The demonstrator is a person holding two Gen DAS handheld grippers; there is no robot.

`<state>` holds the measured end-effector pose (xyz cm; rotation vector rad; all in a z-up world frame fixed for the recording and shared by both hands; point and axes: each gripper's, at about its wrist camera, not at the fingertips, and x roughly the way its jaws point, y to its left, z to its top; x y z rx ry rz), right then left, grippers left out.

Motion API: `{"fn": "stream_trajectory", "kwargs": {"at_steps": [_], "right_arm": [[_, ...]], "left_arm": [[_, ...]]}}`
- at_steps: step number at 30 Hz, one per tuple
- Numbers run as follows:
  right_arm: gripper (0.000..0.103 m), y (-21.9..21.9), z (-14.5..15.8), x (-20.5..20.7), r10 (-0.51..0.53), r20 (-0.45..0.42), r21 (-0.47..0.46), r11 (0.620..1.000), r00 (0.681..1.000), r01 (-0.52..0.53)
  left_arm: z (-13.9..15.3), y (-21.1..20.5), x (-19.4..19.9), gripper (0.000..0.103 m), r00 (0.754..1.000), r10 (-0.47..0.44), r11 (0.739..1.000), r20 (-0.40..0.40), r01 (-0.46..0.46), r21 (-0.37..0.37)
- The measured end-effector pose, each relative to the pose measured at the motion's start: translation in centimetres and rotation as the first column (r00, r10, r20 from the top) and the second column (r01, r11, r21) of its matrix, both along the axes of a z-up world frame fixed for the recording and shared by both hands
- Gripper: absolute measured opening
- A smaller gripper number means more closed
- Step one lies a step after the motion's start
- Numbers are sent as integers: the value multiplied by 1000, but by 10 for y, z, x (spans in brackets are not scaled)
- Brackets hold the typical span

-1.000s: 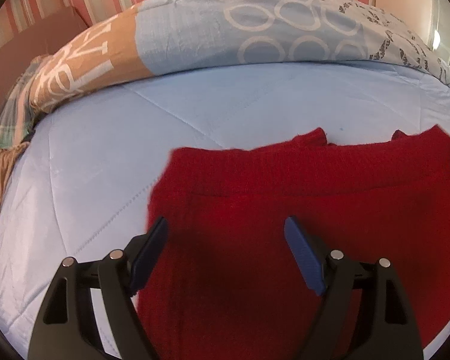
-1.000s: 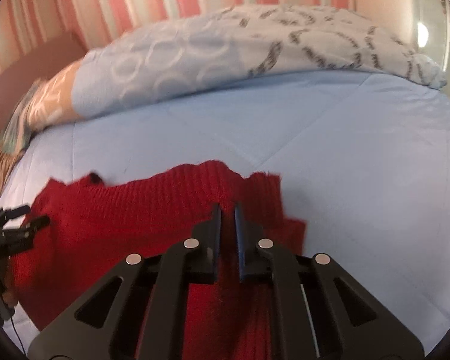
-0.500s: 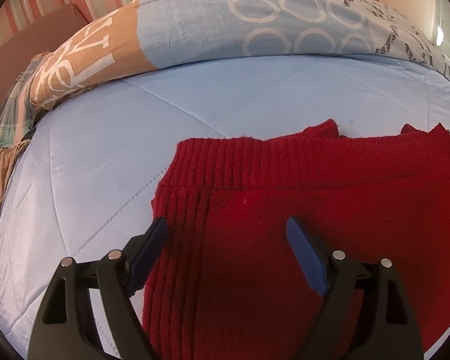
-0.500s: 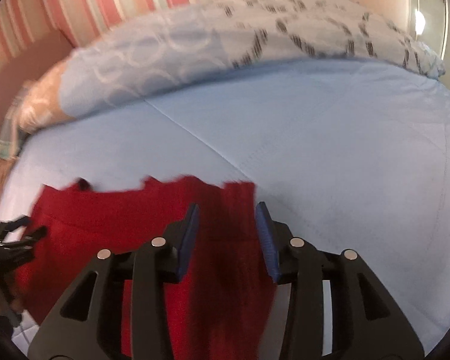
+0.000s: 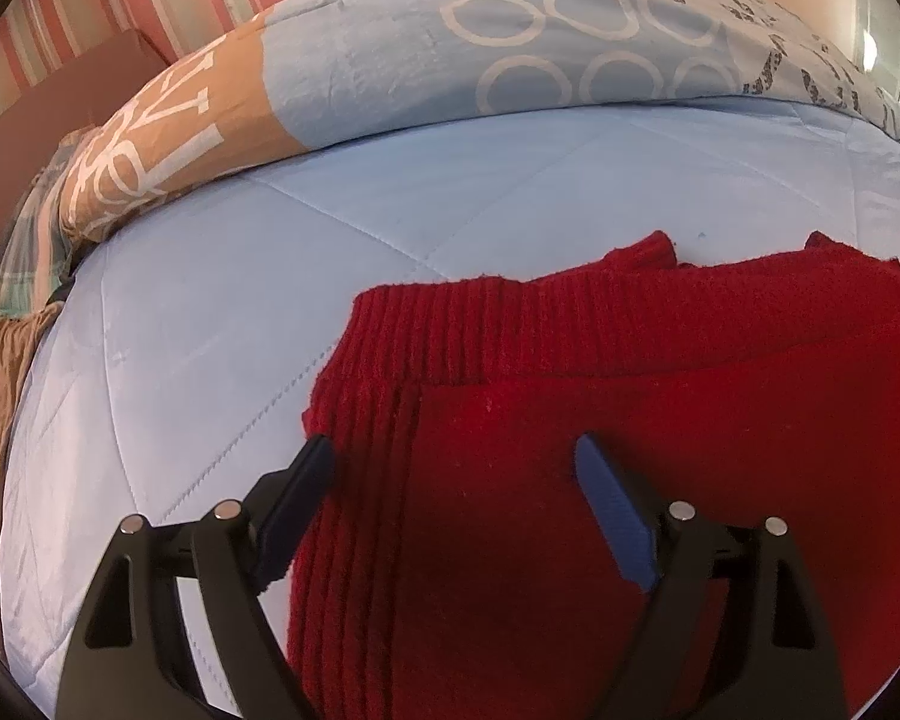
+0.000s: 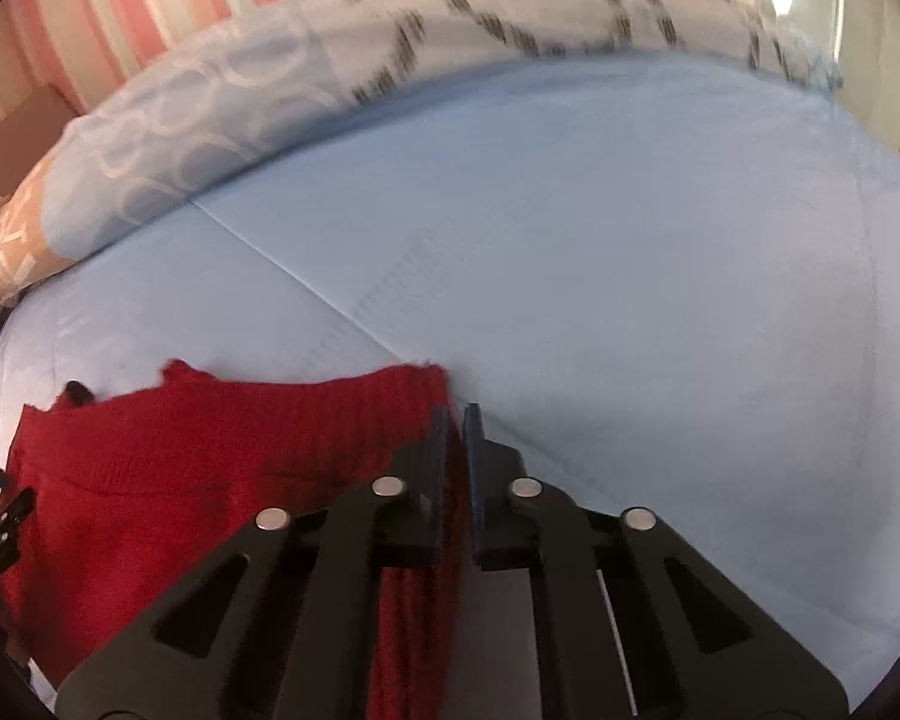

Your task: Fold small clothes

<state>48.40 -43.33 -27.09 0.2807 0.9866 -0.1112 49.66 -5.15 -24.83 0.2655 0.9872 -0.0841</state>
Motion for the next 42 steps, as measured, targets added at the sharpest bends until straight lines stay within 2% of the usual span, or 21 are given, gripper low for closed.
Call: {"fn": "stream_trajectory", "kwargs": {"at_steps": [4, 6, 8, 11, 14, 16, 18, 19, 20, 21, 23, 25, 26, 27, 28, 30, 31, 34, 37, 40, 42], "right_arm": [[8, 4, 27, -16, 59, 80, 72, 995, 995, -64], [8, 24, 49, -39, 113, 111, 21, 993, 987, -116], [12, 49, 60, -59, 162, 106, -28, 987, 981, -160], [14, 98, 58, -93, 212, 83, -60, 976, 974, -207], [14, 134, 35, -107, 205, 50, -114, 973, 977, -199], [11, 133, 20, -110, 181, 31, -124, 977, 983, -176], [11, 115, 15, -113, 139, 42, -119, 984, 989, -134], [6, 103, 13, -114, 120, 42, -104, 988, 992, -115], [2, 90, 10, -114, 108, 46, -78, 991, 993, -104], [0, 73, 3, -114, 97, 44, -2, 995, 994, -97], [0, 60, -3, -114, 98, 49, 63, 993, 994, -101], [0, 63, 3, -116, 108, 58, 67, 992, 993, -111], [2, 67, 10, -120, 113, 73, 74, 990, 991, -118], [12, 71, 17, -123, 117, 89, 70, 990, 989, -123], [30, 78, 26, -129, 121, 107, 51, 991, 987, -127], [51, 100, 42, -149, 128, 138, 0, 992, 982, -129], [52, 110, 46, -156, 131, 137, -10, 991, 982, -131], [52, 145, 35, -170, 150, 77, -33, 988, 986, -148], [49, 166, 15, -171, 182, 10, -99, 979, 983, -180], [46, 148, 5, -176, 152, -6, -108, 982, 988, -152], [37, 123, 6, -180, 95, -4, -96, 991, 995, -95]], "left_arm": [[4, -2, -4, 84, 1000, 5, 1000, 3, -5, 2], [15, -3, -14, 84, 1000, 5, 1000, 18, -4, -18], [25, -7, -25, 84, 1000, 6, 999, 30, -5, -46], [32, -29, -49, 84, 1000, -10, 987, -6, 9, -163], [22, -60, -62, 84, 999, -38, 987, 13, 40, -158], [8, -76, -62, 84, 999, -49, 992, 13, 50, -118], [-4, -72, -57, 85, 999, -39, 993, 10, 40, -112], [-7, -67, -54, 86, 999, -34, 992, 11, 35, -118], [-11, -59, -51, 86, 999, -31, 990, 12, 32, -134], [-12, -55, -49, 87, 999, -35, 988, 6, 35, -152], [-12, -50, -50, 87, 999, -39, 987, 10, 40, -153], [-6, -51, -54, 87, 999, -31, 992, 13, 33, -122], [-1, -49, -57, 86, 1000, -22, 994, 16, 24, -111], [7, -45, -65, 86, 999, -18, 994, 28, 21, -108], [14, -41, -74, 86, 999, -11, 994, 42, 15, -105], [24, -26, -93, 86, 998, 19, 996, 59, -14, -92], [24, -17, -102, 86, 998, 41, 995, 51, -36, -93], [14, 0, -117, 86, 997, 81, 993, -2, -81, -88], [-3, 10, -126, 86, 994, 106, 993, -28, -107, -42], [-9, 19, -134, 87, 997, 76, 997, -6, -76, -30], [-12, 24, -136, 87, 999, 52, 998, 2, -52, -33]]}}
